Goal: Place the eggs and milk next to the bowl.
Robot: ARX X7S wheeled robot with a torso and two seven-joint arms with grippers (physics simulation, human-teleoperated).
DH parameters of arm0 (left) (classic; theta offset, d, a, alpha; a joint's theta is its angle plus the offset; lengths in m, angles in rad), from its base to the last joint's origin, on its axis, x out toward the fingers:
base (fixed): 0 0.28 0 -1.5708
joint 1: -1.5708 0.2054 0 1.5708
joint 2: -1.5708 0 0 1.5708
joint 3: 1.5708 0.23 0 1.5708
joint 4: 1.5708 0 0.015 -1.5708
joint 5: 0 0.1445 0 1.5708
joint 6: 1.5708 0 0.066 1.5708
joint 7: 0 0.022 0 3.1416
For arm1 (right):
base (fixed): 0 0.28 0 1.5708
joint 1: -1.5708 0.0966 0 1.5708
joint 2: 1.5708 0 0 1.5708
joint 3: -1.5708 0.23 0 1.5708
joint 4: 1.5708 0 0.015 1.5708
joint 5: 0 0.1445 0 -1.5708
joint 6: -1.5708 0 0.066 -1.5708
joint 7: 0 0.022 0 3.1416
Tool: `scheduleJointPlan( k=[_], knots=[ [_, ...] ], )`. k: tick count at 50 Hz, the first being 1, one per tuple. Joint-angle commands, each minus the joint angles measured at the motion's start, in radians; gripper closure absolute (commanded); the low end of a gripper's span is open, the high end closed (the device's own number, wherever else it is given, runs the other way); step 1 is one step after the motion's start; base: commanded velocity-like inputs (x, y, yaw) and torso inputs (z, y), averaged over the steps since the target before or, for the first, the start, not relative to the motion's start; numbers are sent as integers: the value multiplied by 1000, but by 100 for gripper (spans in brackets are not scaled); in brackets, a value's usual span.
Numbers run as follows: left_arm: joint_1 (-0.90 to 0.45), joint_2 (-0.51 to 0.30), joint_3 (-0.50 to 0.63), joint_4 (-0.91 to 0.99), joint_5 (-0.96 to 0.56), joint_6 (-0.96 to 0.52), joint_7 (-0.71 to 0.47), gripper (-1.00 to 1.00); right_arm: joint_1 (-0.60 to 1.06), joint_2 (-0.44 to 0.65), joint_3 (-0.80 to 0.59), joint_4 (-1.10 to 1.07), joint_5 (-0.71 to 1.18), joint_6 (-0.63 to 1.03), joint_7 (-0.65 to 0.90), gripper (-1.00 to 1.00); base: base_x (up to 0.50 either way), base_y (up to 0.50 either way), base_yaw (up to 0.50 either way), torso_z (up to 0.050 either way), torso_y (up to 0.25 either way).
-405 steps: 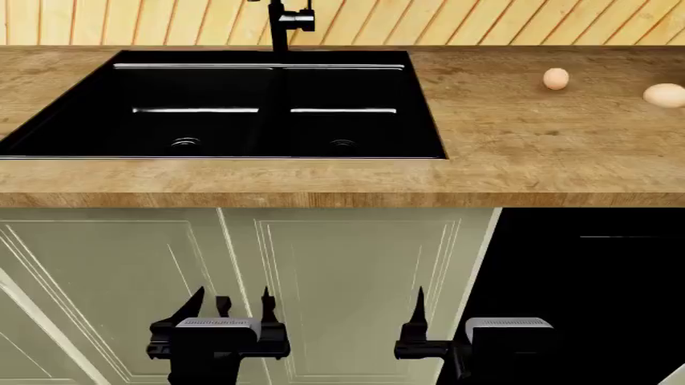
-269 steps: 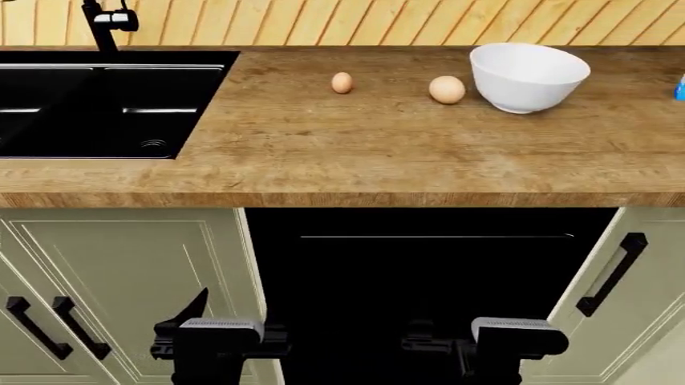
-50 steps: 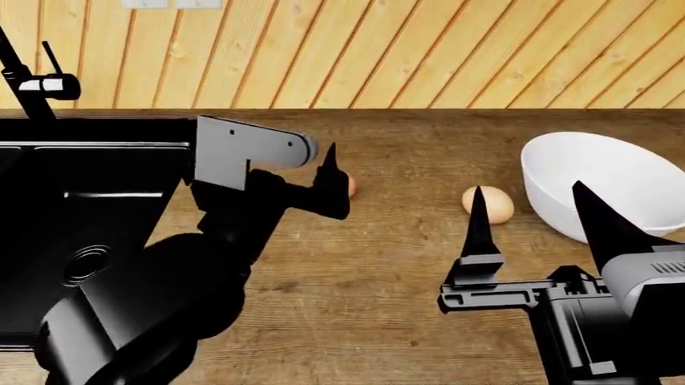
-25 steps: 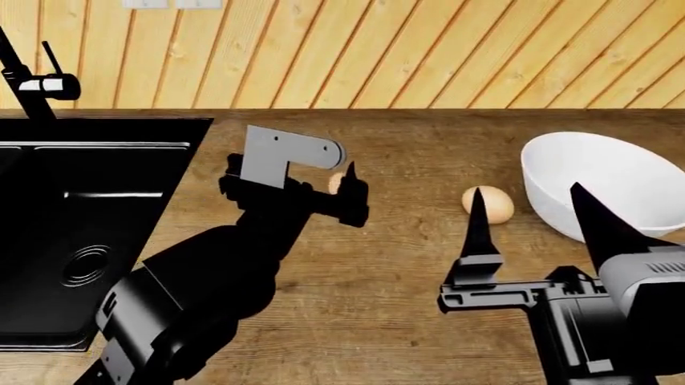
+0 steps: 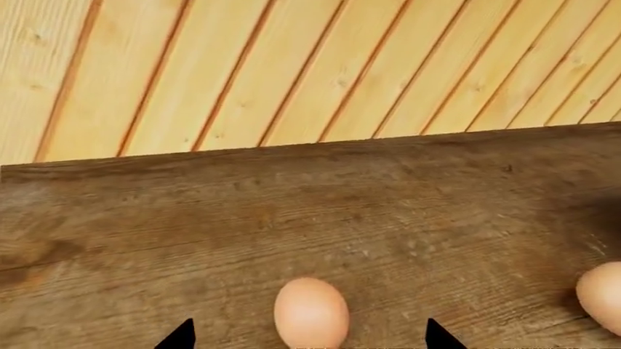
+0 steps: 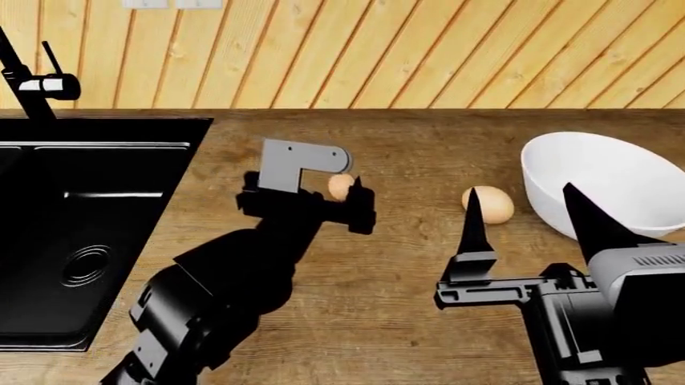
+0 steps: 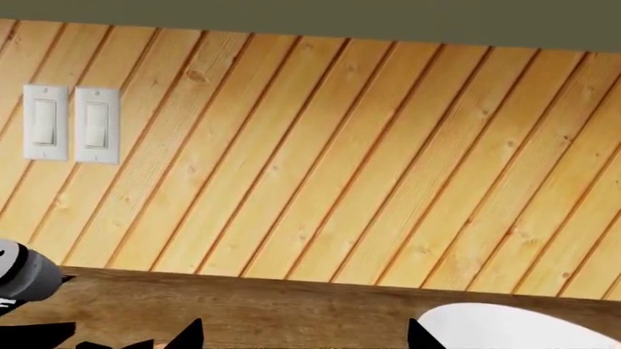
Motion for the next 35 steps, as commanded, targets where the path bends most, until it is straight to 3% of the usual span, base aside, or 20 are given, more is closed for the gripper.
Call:
scheduleJointPlan(
  k=[1, 16, 35],
  knots=[
    [-4, 32, 24, -102, 35, 56, 12, -100, -18, -1, -2, 20, -15, -24, -14, -100, 0, 0, 0, 0, 0],
    [-28, 90, 54, -289, 100, 191, 35, -100, -7, 2, 1, -3, -6, -8, 7, -100, 0, 0, 0, 0, 0],
    [-63, 108, 102, -386, 94, 222, 71, -100, -12, -4, -2, 17, -14, -21, -12, -100, 0, 0, 0, 0, 0]
  ],
)
